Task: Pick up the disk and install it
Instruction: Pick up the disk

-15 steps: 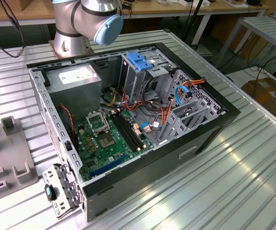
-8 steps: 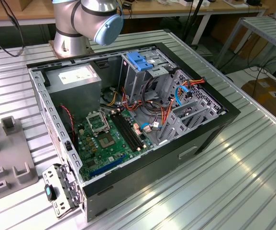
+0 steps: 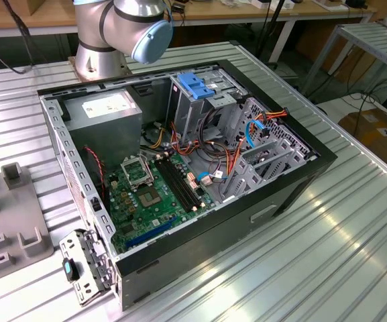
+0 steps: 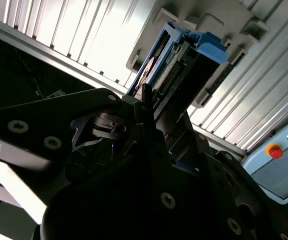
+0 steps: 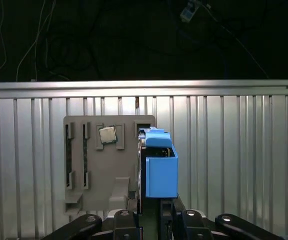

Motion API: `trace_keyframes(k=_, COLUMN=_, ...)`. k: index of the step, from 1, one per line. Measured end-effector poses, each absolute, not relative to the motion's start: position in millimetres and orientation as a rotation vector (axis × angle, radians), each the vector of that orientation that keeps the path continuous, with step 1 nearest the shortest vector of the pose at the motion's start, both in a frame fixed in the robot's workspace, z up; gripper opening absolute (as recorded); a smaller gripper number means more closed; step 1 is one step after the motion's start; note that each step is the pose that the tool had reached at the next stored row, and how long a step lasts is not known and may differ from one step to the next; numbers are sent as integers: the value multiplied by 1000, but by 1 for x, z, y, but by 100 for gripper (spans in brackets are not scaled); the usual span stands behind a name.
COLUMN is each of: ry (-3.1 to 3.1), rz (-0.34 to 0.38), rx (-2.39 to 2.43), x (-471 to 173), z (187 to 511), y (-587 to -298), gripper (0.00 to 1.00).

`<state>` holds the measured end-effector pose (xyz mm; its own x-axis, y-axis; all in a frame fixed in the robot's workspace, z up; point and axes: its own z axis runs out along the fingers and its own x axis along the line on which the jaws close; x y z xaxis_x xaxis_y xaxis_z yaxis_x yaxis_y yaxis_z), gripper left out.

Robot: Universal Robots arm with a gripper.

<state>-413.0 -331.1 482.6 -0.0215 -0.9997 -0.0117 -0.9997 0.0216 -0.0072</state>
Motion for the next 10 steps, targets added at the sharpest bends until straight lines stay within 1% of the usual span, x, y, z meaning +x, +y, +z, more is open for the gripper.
trace_keyframes(k=6, ry=2235, rz=4, rx=-2188, x=-413, z=495, y=-331, gripper=35)
trace_keyframes(k=10, ry=2235, rz=3, rx=-2187, x=-413, z=496, y=-331, gripper=35)
